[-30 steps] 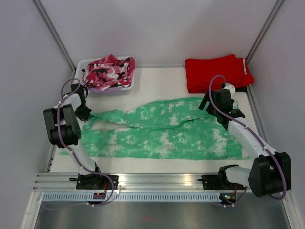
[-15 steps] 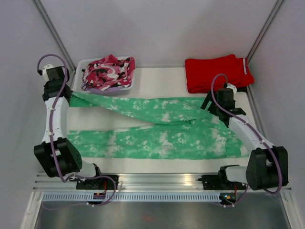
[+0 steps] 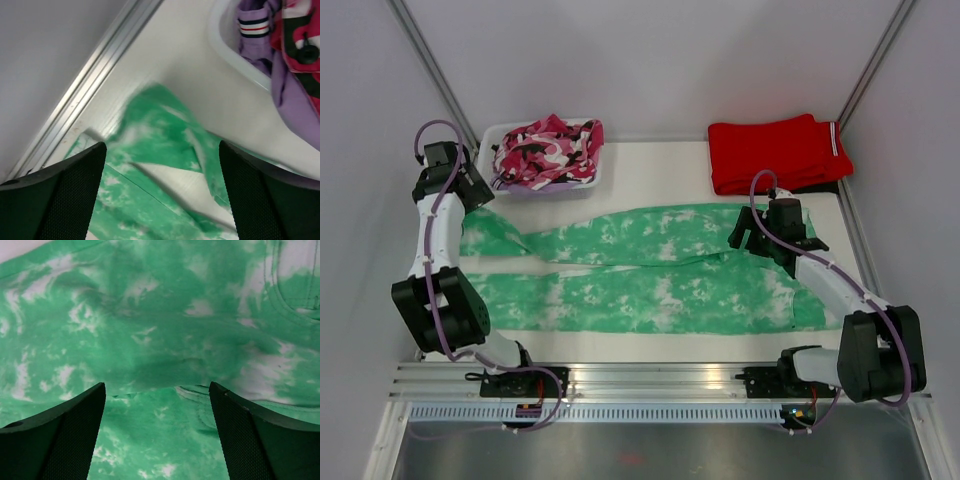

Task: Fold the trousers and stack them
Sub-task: Flatten the trousers out

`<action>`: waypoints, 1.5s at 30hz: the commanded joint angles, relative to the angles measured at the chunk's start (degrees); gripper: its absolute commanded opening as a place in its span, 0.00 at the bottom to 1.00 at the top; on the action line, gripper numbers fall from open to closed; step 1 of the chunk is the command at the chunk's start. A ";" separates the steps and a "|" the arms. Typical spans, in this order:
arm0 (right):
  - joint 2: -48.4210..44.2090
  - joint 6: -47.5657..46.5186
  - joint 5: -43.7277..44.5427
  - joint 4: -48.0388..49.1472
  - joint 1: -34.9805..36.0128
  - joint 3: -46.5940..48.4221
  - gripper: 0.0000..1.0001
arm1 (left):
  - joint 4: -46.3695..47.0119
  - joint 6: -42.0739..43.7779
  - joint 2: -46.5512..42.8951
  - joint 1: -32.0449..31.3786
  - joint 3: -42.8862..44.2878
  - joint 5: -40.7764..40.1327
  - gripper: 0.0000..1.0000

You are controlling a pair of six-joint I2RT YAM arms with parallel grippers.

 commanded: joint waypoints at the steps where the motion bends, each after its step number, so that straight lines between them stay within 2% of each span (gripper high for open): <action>1: 3.04 0.72 4.79 0.35 -0.03 -0.08 0.90 | 1.52 -3.75 -4.35 0.28 2.12 8.11 1.00; 4: 3.59 2.39 3.41 0.51 -0.03 0.37 0.91 | -2.88 -5.87 -6.02 0.28 4.85 13.63 1.00; 7: 3.06 5.20 -2.12 4.55 -0.04 0.45 0.91 | -2.71 -9.63 -9.70 -0.25 0.92 20.06 1.00; 8: 3.23 6.08 -2.66 5.17 -0.03 0.97 0.91 | -2.10 -10.87 -10.58 -0.60 -3.80 20.42 1.00; 10: 4.72 6.26 -3.36 5.88 -0.03 2.81 0.91 | 0.10 -15.51 -12.61 -0.60 -9.27 17.46 1.00; 11: 5.42 6.35 -3.45 5.79 -0.03 3.52 0.91 | -0.24 -17.11 -12.61 -0.60 -13.30 12.04 1.00; 13: 7.00 5.91 -3.89 5.09 -0.03 4.66 0.91 | -0.07 -22.27 -11.22 -0.60 -17.97 8.84 1.00; 17: 7.80 5.74 -3.98 5.09 -0.03 4.15 0.91 | -0.69 -30.20 -6.56 -0.17 -21.78 4.26 0.97; 19: 7.80 5.65 -4.07 5.09 -0.12 3.62 0.91 | -0.69 -32.93 -3.75 2.02 -22.13 2.59 0.96; 25: 8.68 4.94 -4.42 5.70 -0.03 3.26 0.91 | 2.73 -29.61 -1.01 10.63 -20.11 0.56 0.91; 28: 10.35 6.00 -5.65 7.72 -0.03 3.09 0.91 | 7.65 -27.50 -1.01 13.45 -21.34 2.23 0.88; 37: 12.55 6.27 -5.57 7.91 0.05 5.19 0.91 | 19.87 -25.91 -1.10 14.52 -22.93 5.31 0.79; 45: 13.43 6.09 -4.51 6.23 0.05 6.87 0.90 | 18.92 -26.79 5.92 14.52 -19.23 4.61 0.74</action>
